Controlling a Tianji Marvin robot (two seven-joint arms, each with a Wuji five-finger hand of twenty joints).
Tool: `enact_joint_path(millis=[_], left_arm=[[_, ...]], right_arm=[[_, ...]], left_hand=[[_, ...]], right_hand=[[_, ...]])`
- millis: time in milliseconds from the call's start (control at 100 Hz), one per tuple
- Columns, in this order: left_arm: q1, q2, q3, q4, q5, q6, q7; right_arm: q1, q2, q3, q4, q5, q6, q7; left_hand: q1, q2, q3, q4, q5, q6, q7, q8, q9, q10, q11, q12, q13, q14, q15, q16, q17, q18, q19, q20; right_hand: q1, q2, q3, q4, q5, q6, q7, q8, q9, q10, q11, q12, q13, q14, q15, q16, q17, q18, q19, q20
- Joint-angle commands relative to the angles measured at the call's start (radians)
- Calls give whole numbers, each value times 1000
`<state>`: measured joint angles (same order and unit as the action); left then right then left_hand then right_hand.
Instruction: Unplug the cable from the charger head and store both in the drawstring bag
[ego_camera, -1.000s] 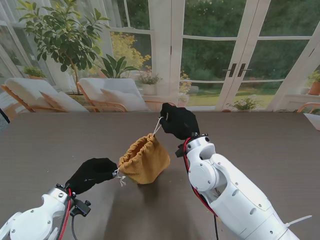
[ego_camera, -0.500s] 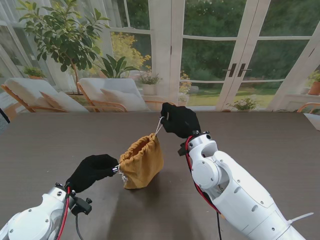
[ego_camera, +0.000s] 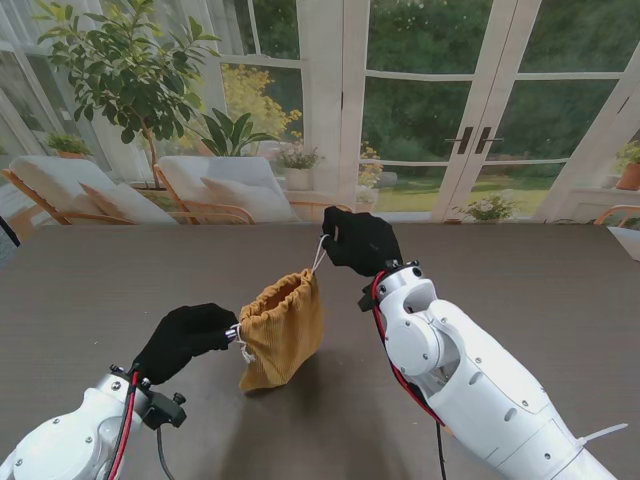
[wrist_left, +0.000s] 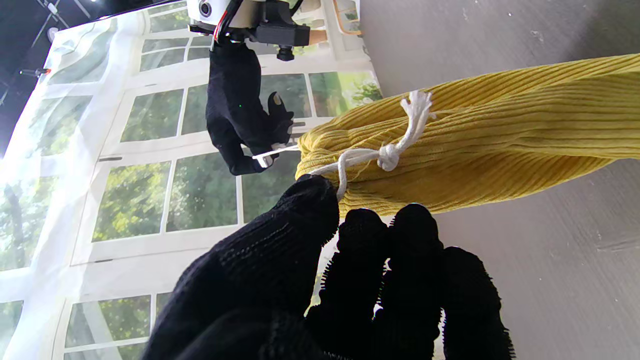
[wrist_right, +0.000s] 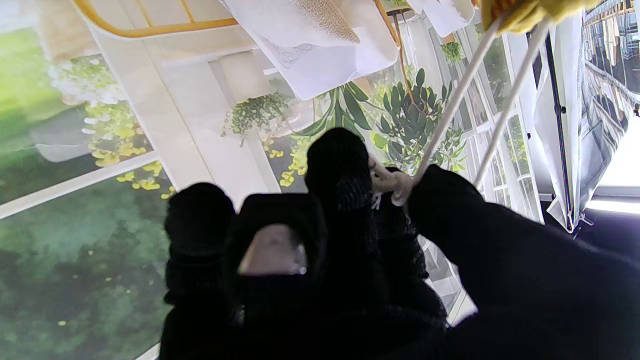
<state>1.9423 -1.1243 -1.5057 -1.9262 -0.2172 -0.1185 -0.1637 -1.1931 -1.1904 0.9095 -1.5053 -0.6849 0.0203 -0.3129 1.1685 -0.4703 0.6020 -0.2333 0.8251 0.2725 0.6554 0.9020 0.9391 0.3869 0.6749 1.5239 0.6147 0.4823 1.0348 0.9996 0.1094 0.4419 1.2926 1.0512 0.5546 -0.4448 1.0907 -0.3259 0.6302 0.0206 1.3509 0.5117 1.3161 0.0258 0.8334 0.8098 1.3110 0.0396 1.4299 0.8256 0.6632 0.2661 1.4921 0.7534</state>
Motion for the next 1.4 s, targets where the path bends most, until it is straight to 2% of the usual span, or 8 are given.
enact_joint_path(millis=[0, 190, 430, 530, 710, 820, 1040, 1390], left_arm=[[5, -3, -7, -16, -7, 3, -36], [4, 2, -10, -18, -27, -2, -65], [-6, 0, -6, -17, -82, -11, -77], [-9, 0, -5, -12, -95, -23, -84], [-14, 3, -5, -1, -97, -52, -96], [-18, 2, -1, 5, -112, -72, -95], [-18, 2, 0, 5, -135, -86, -103], [5, 6, -15, -16, -150, -84, -125]], right_arm=[[7, 2, 0, 0, -8, -5, 17], [21, 11, 1, 9, -35, -23, 31], [34, 21, 1, 17, -68, -39, 49], [39, 24, 1, 20, -74, -40, 56], [54, 34, -2, 28, -107, -55, 73], [64, 38, -6, 38, -121, -60, 83], [89, 46, -20, 61, -154, -63, 100], [118, 54, -47, 90, -196, -45, 116]], left_hand=[[122, 165, 110, 59, 128, -42, 486, 159, 3, 24, 35, 38, 2, 103, 52, 29, -13, -59, 43, 43], [122, 160, 141, 55, 142, -24, 536, 172, 49, 21, 95, 29, 54, 118, 101, 55, 31, -42, 61, 88], [100, 123, 258, 40, 187, 30, 578, 181, 150, 33, 167, 11, 162, 158, 152, 83, 121, 13, 82, 126], [69, 124, 310, 56, 205, 31, 594, 188, 197, 23, 197, 1, 213, 164, 186, 95, 162, 32, 105, 140], [23, 114, 383, 112, 242, 20, 622, 197, 263, 1, 259, -51, 294, 165, 253, 99, 236, 66, 147, 174], [6, 99, 413, 129, 267, 18, 630, 198, 301, -13, 283, -74, 343, 164, 278, 94, 286, 89, 168, 180], [-12, 69, 459, 142, 298, 19, 640, 201, 350, -27, 315, -85, 405, 166, 310, 83, 348, 120, 193, 174], [-23, 60, 478, 144, 309, 21, 641, 205, 359, -34, 328, -84, 415, 160, 327, 77, 359, 124, 203, 169]], right_hand=[[21, 4, 38, -11, 12, -14, 1, 13, 64, 24, 9, 22, 6, -73, 31, 11, 430, -4, 28, -28], [18, 7, 34, -10, 12, -30, -5, 21, 60, 21, 9, 23, 7, -79, 29, 10, 430, -8, 26, -29], [17, 8, 33, -10, 12, -36, -8, 29, 57, 16, 12, 26, 7, -84, 29, 10, 430, -18, 25, -29], [18, 7, 34, -10, 12, -38, -9, 30, 57, 16, 12, 26, 7, -82, 29, 11, 430, -17, 25, -29], [16, 9, 32, -10, 11, -42, -10, 33, 57, 16, 12, 27, 7, -91, 28, 11, 430, -21, 25, -29], [16, 10, 32, -10, 11, -45, -11, 35, 56, 15, 12, 27, 7, -92, 27, 10, 430, -23, 23, -30], [18, 12, 29, -9, 12, -46, -13, 38, 56, 0, 12, 27, 8, -99, 26, 11, 430, -27, 21, -31], [19, 16, 24, -9, 12, -52, -15, 41, 55, -2, 13, 27, 9, -113, 28, 12, 431, -37, 21, -31]])
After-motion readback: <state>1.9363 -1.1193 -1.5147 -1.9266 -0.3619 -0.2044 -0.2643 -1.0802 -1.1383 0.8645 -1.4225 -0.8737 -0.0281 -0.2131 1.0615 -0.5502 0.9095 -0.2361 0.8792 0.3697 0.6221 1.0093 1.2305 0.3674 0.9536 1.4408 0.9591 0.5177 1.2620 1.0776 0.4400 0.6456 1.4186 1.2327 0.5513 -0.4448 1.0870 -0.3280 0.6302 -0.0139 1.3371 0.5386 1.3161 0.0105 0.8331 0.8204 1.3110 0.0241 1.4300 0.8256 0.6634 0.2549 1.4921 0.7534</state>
